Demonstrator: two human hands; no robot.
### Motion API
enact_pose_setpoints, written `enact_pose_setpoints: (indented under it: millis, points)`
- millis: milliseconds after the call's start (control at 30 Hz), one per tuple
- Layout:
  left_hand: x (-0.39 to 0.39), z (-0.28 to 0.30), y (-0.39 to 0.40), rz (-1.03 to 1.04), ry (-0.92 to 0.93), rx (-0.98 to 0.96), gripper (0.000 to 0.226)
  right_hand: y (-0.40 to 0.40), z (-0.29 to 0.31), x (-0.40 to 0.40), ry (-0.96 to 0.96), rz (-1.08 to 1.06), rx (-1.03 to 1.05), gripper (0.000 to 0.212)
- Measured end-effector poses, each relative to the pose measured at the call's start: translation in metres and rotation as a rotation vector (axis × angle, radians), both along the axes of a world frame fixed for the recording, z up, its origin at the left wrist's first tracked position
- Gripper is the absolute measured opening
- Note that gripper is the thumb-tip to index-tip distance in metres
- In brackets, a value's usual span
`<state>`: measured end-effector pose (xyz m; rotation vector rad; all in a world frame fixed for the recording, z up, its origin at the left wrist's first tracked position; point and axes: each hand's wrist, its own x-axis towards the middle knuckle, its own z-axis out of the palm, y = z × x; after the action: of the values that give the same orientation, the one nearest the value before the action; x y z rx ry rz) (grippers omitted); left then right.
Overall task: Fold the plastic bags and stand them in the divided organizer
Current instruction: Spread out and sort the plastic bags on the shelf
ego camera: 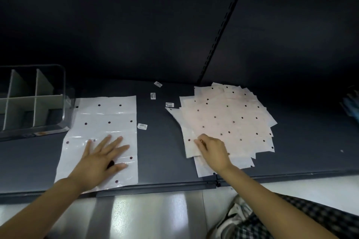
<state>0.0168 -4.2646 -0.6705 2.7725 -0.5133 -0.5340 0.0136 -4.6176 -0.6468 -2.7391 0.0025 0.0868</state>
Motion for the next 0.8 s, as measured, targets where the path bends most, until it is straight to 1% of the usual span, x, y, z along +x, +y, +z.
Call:
enact_pose_setpoints:
  millis: [67,100,133,167,200,233,267,300,333,367,400,433,500,533,600,633,700,800]
  points:
    - [-0.008,0.003,-0.018,-0.07,0.02,-0.077,0.087,0.033,0.008,0.004,0.087,-0.167,0.333,0.03]
    - [-0.014,0.004,-0.028,-0.057,0.038,-0.161,0.084,0.049,0.011,0.008,0.152,-0.276,0.535,0.03]
    - [-0.018,0.006,-0.037,0.017,0.054,-0.289,0.077,0.066,0.015,0.013,0.222,-0.363,0.726,0.029]
    - [-0.022,0.009,-0.047,0.142,0.075,-0.449,0.069,0.081,0.019,0.017,0.293,-0.415,0.886,0.025]
    - [-0.025,0.014,-0.057,0.28,0.117,-0.608,0.063,0.095,0.025,0.021,0.344,-0.438,0.998,0.021]
    - [-0.025,0.02,-0.066,0.387,0.195,-0.76,0.064,0.107,0.03,0.025,0.374,-0.449,1.082,0.02]
    - [-0.025,0.025,-0.075,0.449,0.291,-0.888,0.071,0.117,0.035,0.029,0.398,-0.448,1.159,0.024]
    - [-0.024,0.028,-0.082,0.474,0.349,-0.958,0.077,0.125,0.038,0.032,0.42,-0.426,1.235,0.027]
    - [-0.022,0.03,-0.087,0.493,0.343,-0.968,0.078,0.13,0.04,0.035,0.441,-0.371,1.299,0.027]
    - [-0.019,0.032,-0.09,0.535,0.291,-0.951,0.072,0.133,0.04,0.037,0.452,-0.299,1.323,0.025]
    - [-0.015,0.033,-0.089,0.613,0.218,-0.937,0.065,0.133,0.038,0.039,0.435,-0.239,1.286,0.022]
    - [-0.01,0.035,-0.085,0.698,0.143,-0.922,0.061,0.129,0.035,0.04,0.386,-0.212,1.204,0.019]
    - [0.001,0.036,-0.065,0.821,0.03,-0.88,0.059,0.107,0.026,0.042,0.179,-0.263,0.973,0.01]
    - [0.008,0.035,-0.051,0.858,-0.003,-0.828,0.059,0.088,0.02,0.041,0.073,-0.302,0.846,0.007]
    - [0.018,0.031,-0.019,0.877,-0.049,-0.651,0.057,0.038,0.008,0.039,-0.045,-0.355,0.563,0.024]
    - [0.021,0.028,-0.004,0.881,-0.059,-0.565,0.056,0.01,0.003,0.038,-0.057,-0.39,0.43,0.033]
    - [0.026,0.024,0.017,0.895,-0.071,-0.455,0.054,-0.042,-0.006,0.037,-0.041,-0.472,0.226,0.047]
    - [0.033,0.016,0.034,0.876,-0.084,-0.303,0.051,-0.096,-0.013,0.037,0.083,-0.516,0.004,0.061]
